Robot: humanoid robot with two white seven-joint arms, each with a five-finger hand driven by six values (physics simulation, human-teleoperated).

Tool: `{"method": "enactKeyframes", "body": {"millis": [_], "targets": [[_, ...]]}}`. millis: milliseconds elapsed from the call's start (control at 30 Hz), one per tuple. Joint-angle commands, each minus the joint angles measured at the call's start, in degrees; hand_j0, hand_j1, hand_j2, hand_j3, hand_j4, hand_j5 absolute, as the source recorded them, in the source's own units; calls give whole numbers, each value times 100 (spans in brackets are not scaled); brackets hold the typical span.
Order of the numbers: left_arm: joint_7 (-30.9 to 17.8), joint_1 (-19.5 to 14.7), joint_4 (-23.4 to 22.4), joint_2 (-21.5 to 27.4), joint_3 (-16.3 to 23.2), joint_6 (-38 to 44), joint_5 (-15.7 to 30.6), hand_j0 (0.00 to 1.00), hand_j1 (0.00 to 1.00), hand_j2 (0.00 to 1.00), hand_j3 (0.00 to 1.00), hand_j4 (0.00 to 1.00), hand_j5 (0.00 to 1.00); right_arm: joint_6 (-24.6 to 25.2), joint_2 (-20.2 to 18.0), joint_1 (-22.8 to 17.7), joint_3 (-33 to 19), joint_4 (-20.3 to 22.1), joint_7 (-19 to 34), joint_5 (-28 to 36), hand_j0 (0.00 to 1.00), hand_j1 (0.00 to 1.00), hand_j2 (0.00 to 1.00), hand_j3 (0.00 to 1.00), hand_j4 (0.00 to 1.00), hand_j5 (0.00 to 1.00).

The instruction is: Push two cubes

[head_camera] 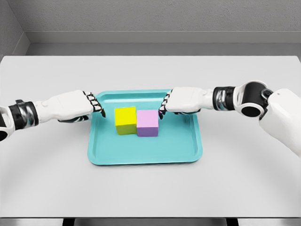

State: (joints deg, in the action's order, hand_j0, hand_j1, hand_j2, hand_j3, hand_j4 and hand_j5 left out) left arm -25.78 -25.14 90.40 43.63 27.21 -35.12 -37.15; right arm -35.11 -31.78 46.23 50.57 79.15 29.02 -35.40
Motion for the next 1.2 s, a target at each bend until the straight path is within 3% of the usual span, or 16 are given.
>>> {"method": "enactKeyframes", "body": {"millis": [0,367,500,533,600,667,733,1167], "targets": [[2,0,-22,129,-32,12,41,66,66,66,66,66,66,11,14,0,5,-5,-2,24,60,60,60,60,60,60],[2,-9,-57,129,-32,12,41,66,66,66,66,66,66,11,41,26,75,-23,-2,24,60,60,60,60,60,60],[2,-26,-57,129,-41,12,59,66,66,66,66,66,66,11,-188,105,67,47,-11,59,60,60,60,60,60,60],[2,-26,-66,129,-41,12,59,66,66,66,66,66,66,11,-363,105,67,196,-11,103,60,60,60,60,60,60],[2,-9,-101,129,-111,12,50,66,66,66,66,66,66,11,-724,53,5,926,-19,147,60,60,60,60,60,60],[2,-17,-154,129,-120,12,50,66,66,66,66,66,66,11,-970,35,-4,1374,-19,252,60,60,60,60,60,60],[2,-18,-154,137,-120,12,50,66,66,66,66,66,66,11,-1295,44,-4,2068,-19,621,60,60,60,60,60,60],[20,-35,-523,296,-383,12,76,68,68,68,68,68,68,11,-1304,0,726,2210,-37,1465,60,60,60,60,60,60]]}}
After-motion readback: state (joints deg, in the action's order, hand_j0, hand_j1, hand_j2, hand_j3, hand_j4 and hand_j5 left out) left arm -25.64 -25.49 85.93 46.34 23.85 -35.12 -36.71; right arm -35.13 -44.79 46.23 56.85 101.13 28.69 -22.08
